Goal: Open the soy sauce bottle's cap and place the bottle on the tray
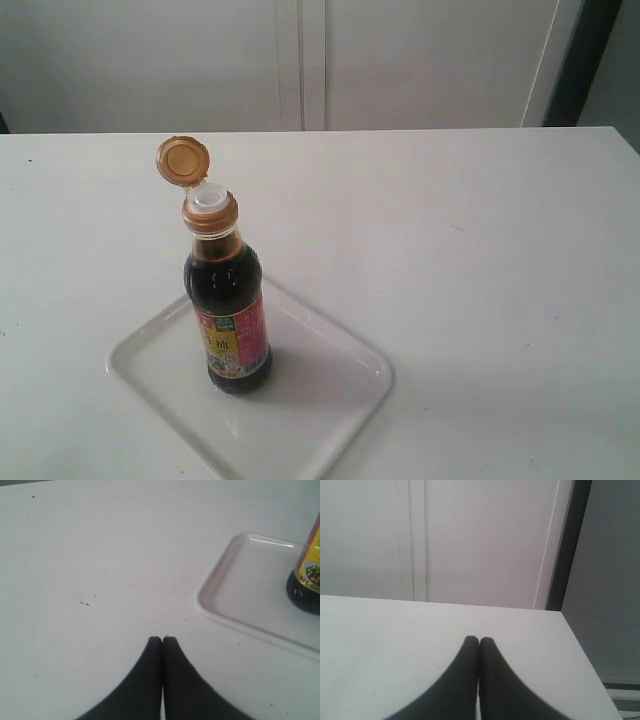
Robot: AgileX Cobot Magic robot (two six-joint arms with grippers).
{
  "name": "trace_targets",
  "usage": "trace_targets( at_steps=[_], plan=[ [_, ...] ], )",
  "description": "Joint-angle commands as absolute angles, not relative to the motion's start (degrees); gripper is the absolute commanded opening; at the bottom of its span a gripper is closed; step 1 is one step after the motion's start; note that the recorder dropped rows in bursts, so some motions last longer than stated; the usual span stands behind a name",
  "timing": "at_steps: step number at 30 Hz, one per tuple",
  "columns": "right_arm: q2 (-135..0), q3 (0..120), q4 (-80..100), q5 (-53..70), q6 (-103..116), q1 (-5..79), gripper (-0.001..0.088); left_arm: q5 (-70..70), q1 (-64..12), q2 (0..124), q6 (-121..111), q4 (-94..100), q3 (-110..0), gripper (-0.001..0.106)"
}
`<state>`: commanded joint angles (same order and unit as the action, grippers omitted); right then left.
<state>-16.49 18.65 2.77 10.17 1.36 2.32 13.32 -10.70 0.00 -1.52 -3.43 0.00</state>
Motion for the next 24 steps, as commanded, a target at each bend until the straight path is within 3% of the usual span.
trace_targets(
  at_steps=[14,24],
  plan=[
    [-15.7,18.2,2.3,13.2,1.1,2.3,0.0,13.3,-10.7,0.0,-1.5,-3.4,0.0,0.0],
    [-4.0,6.3,-2.2,13.6,1.1,2.3,0.0,13.3,-10.7,0.0,-1.5,-3.4,0.0,0.0]
  ],
)
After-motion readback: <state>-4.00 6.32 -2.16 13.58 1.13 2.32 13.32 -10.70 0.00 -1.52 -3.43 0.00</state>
